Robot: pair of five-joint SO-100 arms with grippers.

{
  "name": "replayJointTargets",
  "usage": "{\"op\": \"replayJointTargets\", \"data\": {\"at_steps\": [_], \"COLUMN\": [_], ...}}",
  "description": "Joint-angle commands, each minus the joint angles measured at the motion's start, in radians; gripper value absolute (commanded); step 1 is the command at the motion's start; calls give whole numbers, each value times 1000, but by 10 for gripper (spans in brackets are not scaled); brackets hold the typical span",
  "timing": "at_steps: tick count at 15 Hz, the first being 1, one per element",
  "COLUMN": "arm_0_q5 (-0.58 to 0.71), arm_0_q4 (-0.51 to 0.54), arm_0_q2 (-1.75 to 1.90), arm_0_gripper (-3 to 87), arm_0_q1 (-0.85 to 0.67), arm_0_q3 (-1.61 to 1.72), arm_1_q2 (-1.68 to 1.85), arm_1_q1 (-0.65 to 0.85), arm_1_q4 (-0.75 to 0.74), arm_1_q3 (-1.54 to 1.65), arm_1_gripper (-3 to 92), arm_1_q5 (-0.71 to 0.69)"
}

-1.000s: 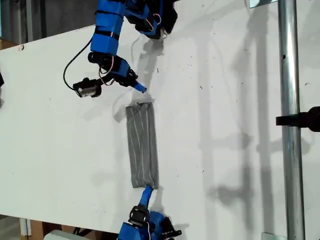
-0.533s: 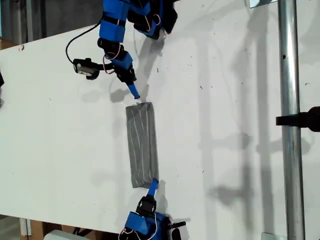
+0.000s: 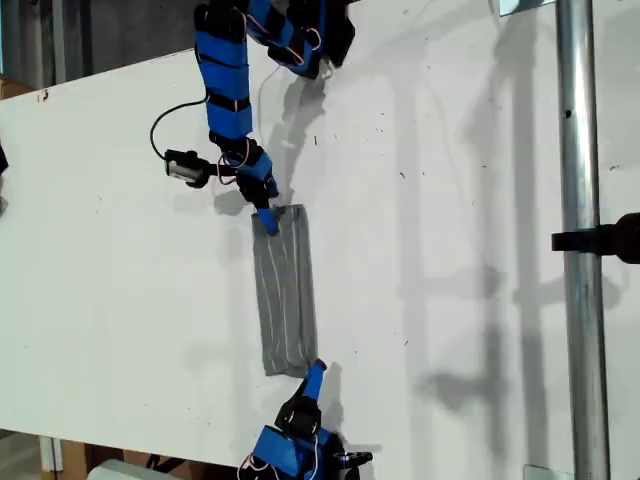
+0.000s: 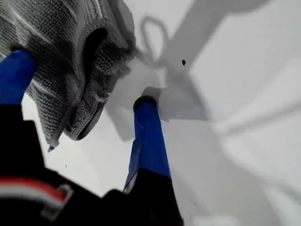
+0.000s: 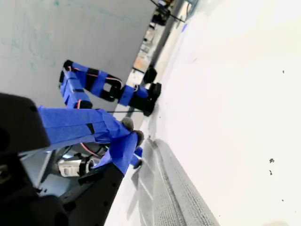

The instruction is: Grasp corners of a towel and fold twice.

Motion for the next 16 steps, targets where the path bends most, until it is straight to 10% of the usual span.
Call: {"op": "replayJointTargets", "data": {"at_steps": [1,5,6,16], "arm_0_q5": [0,-5,-8,3], "arm_0_q4": [-11,-8,-6,-14], "arm_0_q2": [8,8,8,8], "arm_0_gripper": [-27,-27,-27,-27], "arm_0_q1": [14,15,17,12], "arm_0_q3": [-57,-54,-54,-55], "arm_1_q2": [-80,-247,-236,973], "arm_1_q1": [-40,-117,-126,-118], "arm_1_q4": [-20,-98,-74,988], "arm_1_q3": [-175,-374,-380,25], "arm_1_gripper": [421,345,0,-2], "arm_1_q5": [6,2,43,84]}}
